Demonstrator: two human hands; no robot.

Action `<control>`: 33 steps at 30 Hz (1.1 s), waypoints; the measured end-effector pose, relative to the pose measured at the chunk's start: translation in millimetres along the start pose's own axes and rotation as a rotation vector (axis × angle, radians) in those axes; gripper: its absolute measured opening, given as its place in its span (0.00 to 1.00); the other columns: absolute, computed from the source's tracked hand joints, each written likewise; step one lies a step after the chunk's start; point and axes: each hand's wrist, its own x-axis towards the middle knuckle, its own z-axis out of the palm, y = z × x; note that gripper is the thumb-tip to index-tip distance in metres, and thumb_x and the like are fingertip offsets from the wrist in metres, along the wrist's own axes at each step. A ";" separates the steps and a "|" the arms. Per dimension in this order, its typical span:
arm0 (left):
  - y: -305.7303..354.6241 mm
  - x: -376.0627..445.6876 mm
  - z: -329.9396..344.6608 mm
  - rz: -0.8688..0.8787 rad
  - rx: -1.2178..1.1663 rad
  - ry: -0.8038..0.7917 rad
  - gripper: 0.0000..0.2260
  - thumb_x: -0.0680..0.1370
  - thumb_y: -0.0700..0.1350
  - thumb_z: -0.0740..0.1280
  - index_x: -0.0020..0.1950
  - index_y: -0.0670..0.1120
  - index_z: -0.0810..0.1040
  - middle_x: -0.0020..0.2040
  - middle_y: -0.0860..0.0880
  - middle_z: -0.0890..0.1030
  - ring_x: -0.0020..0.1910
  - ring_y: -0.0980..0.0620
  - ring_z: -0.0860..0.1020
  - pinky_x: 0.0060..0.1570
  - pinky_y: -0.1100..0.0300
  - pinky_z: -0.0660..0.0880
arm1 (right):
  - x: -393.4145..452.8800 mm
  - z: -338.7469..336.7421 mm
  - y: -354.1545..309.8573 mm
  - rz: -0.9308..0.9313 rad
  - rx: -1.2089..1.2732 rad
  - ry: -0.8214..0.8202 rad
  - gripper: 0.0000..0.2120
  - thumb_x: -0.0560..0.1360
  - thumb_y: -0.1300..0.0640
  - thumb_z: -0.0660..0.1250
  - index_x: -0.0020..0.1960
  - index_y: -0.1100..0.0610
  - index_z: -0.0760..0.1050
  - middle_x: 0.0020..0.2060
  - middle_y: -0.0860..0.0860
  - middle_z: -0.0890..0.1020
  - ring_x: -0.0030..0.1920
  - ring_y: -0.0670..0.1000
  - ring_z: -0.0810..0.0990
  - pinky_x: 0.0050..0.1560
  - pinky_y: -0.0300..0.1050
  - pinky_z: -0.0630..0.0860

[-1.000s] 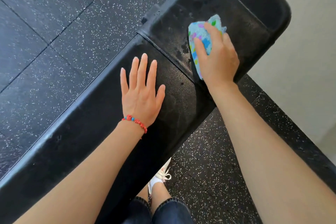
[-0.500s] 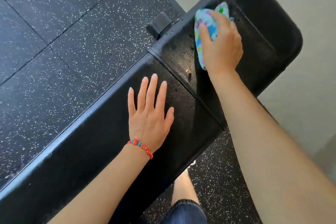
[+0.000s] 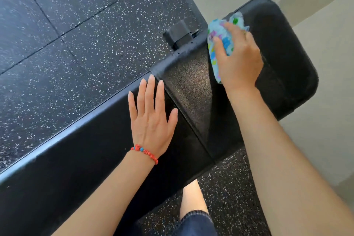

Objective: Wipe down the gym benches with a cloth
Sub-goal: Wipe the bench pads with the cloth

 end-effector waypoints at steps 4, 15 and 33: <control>4.1 -0.9 3.8 -0.014 0.054 0.006 0.27 0.77 0.51 0.56 0.71 0.37 0.61 0.72 0.37 0.64 0.72 0.40 0.57 0.70 0.40 0.52 | -35.8 7.2 -22.2 -0.242 0.065 -0.036 0.16 0.73 0.49 0.63 0.57 0.53 0.78 0.40 0.57 0.79 0.38 0.57 0.79 0.32 0.47 0.75; 5.4 -0.9 2.0 -0.045 0.040 0.011 0.26 0.78 0.52 0.55 0.72 0.38 0.61 0.72 0.37 0.63 0.73 0.41 0.56 0.71 0.40 0.51 | 12.0 -8.0 30.1 -0.203 0.001 0.016 0.16 0.73 0.49 0.65 0.58 0.54 0.77 0.42 0.60 0.79 0.40 0.61 0.79 0.34 0.48 0.75; 50.4 -14.0 18.0 -0.017 0.076 -0.016 0.28 0.76 0.54 0.56 0.73 0.40 0.61 0.73 0.38 0.61 0.73 0.40 0.55 0.71 0.41 0.50 | -69.9 -22.6 51.2 -0.293 0.042 0.020 0.14 0.72 0.51 0.67 0.56 0.54 0.79 0.37 0.56 0.78 0.35 0.55 0.78 0.31 0.45 0.74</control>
